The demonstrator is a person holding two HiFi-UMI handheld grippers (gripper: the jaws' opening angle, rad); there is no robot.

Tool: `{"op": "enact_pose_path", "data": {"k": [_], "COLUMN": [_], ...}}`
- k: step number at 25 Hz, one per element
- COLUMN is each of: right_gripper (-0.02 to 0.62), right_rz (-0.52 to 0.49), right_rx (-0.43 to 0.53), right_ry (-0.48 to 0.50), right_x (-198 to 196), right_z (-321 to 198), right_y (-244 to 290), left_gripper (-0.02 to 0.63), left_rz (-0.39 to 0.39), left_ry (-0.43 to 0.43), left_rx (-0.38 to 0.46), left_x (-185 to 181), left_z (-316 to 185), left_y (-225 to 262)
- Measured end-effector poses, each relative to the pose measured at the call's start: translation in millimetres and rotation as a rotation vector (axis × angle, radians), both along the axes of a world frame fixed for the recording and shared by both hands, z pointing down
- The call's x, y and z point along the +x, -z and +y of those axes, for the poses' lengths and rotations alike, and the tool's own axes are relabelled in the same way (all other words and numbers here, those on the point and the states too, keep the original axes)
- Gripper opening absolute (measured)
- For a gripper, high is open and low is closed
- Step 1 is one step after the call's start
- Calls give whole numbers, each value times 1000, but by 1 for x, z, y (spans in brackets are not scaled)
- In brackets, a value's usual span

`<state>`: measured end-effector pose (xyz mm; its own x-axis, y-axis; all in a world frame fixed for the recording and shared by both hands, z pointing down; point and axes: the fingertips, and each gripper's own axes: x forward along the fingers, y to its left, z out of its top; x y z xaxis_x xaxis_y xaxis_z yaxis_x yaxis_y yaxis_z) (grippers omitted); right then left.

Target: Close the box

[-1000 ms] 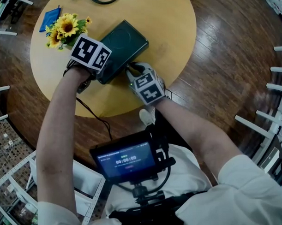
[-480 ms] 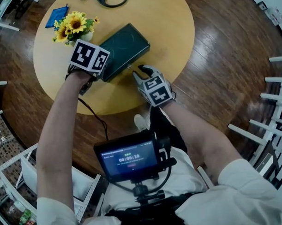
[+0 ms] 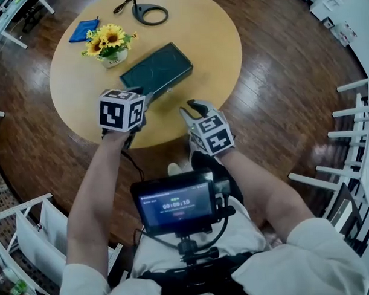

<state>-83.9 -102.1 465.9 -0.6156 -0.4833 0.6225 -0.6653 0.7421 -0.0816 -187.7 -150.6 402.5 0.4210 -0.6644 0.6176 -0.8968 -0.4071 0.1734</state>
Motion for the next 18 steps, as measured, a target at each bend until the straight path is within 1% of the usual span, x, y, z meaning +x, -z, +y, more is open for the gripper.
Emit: {"op": "enact_pose_path", "data": {"k": [2,5,9,11,15,16,18], "right_gripper": [114,114,115,115,114,114,115], "right_rz": [-3,-12,-39,-41,-19,-13,-11], "right_rx": [-8,-20,-28,-41,-55,-58,-63], "right_ry": [-10,-13,14,29,83,104,150], "right_x": [5,14,37,45,40,43,61], "right_z": [12,26,31,31,37,40,44], "right_y": [9,17,26,24,24,26,30], "left_gripper": [112,112,101,101,101,101,101], "left_rz": [26,44,25,37,55,55,56], "left_ry": [42,107,173,222,300,323,388], "left_rx": [27,38,33,18,-4,-9,-23], "left_x": [-3,-4,16,19,8,10,25], "left_z": [20,50,82,95,119,124,137], "left_y": [-1,-11,-27,-33,-43,-46,-49]}}
